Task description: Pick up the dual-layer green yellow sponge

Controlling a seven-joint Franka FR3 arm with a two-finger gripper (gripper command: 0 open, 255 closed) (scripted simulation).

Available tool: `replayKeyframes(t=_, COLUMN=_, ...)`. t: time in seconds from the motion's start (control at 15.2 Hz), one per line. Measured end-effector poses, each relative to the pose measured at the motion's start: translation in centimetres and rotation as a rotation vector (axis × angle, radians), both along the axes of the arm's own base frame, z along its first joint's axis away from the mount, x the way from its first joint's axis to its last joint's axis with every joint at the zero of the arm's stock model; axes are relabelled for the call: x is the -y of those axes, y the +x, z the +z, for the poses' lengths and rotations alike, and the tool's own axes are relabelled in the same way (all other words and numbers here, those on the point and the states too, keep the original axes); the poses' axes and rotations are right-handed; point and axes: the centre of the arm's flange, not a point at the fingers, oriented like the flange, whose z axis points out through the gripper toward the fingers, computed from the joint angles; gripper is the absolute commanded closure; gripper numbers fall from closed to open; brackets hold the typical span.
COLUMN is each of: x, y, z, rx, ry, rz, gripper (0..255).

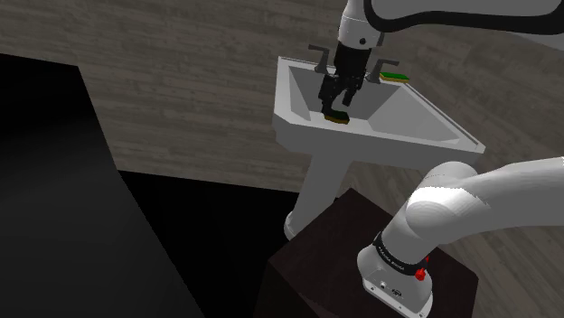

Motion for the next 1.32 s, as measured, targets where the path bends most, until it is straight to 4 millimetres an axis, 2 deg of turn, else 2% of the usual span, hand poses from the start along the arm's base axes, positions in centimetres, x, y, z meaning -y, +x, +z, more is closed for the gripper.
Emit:
replayKeyframes(t=0.07, x=0.0, y=0.0, z=0.0, rx=0.000, ry=0.000, rz=0.000, gripper=0)
replayKeyframes(t=0.2, x=1.5, y=-0.1, z=-0.6, rx=0.004, ry=0.002, rz=0.025, gripper=0)
replayKeyframes(t=0.73, x=11.4, y=1.6, z=-3.9, rx=0.031, ry=0.012, rz=0.198, gripper=0)
replayKeyframes(t=0.86, x=13.2, y=2.2, z=-4.8, rx=0.038, ry=0.015, rz=0.244, gripper=0)
replayKeyframes(t=1.32, x=21.8, y=5.6, z=-7.7, rx=0.063, ry=0.025, rz=0.401, gripper=0)
